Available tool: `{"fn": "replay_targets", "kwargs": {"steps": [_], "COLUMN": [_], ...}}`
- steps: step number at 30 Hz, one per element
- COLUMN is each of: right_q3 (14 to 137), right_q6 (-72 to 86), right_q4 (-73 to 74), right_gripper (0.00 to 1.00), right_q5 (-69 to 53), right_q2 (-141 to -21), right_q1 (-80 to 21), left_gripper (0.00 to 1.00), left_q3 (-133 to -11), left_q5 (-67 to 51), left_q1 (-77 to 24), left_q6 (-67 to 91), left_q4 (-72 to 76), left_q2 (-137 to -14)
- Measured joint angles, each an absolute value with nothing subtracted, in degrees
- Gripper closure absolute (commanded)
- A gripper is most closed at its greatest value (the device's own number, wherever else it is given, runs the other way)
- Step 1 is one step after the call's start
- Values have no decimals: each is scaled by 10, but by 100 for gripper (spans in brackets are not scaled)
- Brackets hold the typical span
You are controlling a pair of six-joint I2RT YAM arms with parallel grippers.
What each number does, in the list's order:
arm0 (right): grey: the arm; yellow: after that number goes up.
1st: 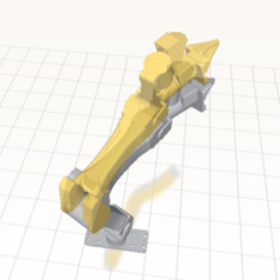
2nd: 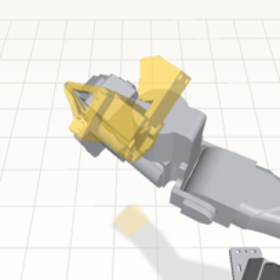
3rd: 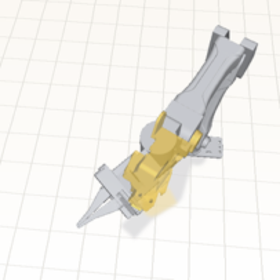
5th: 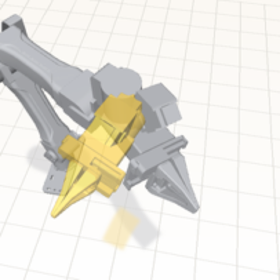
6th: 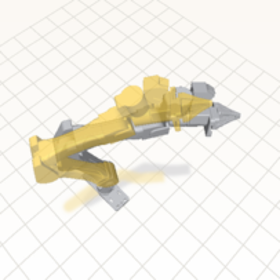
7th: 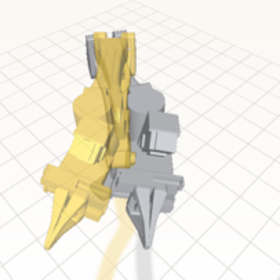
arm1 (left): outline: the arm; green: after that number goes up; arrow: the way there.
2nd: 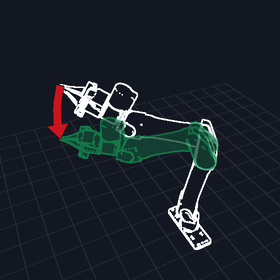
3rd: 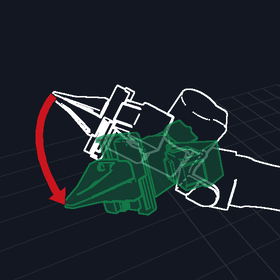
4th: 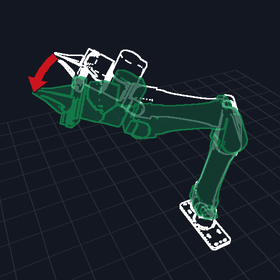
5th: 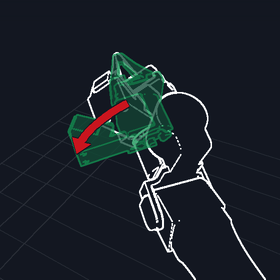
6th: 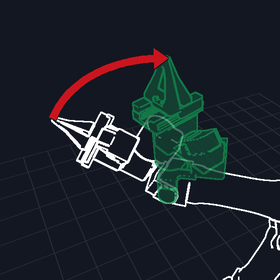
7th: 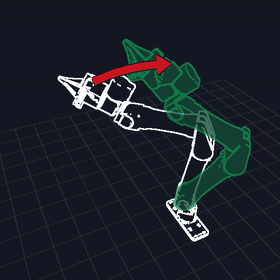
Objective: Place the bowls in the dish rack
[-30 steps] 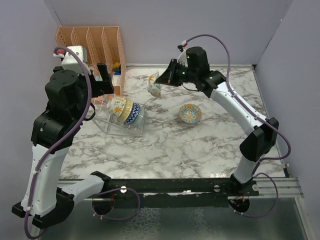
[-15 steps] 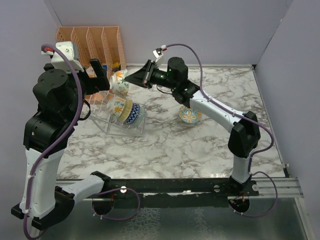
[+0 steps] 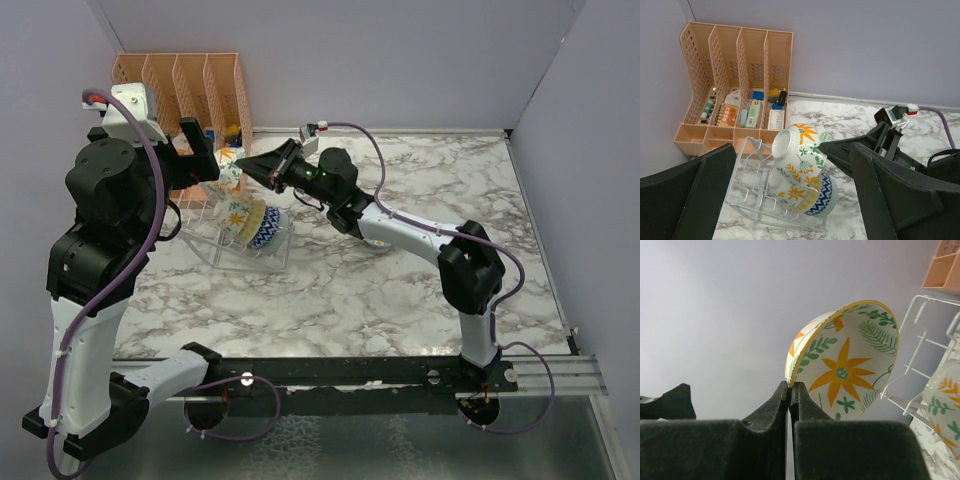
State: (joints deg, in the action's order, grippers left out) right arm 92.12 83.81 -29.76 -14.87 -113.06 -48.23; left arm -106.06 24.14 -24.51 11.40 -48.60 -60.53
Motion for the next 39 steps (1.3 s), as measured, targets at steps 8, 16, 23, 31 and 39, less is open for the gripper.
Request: {"fn": "replay_targets", "kwargs": {"steps": [8, 16, 23, 31, 39], "right_q3": [875, 850, 832, 837, 850], "right_q6": [907, 935, 955, 966, 962], "right_q4": [-346, -365, -403, -433, -427], "right_gripper": [99, 99, 99, 98, 74], "right_q5": [-117, -114, -115, -121, -126], "right_q2": [-1163, -1178, -1189, -1237, -1249], "right_q1": [-502, -510, -510, -509, -509], "left_gripper": [1, 1, 1, 1, 1], "left_q3": [-1060, -1050, -1043, -1043, -1043], "left_q5": [241, 241, 241, 241, 241], "left_q1": [-245, -245, -245, -245, -245], "left_q6": [114, 114, 114, 114, 114], "left_q4": [-486, -487, -488, -488, -488], "left_q2": [-605, -603, -603, -603, -604]}}
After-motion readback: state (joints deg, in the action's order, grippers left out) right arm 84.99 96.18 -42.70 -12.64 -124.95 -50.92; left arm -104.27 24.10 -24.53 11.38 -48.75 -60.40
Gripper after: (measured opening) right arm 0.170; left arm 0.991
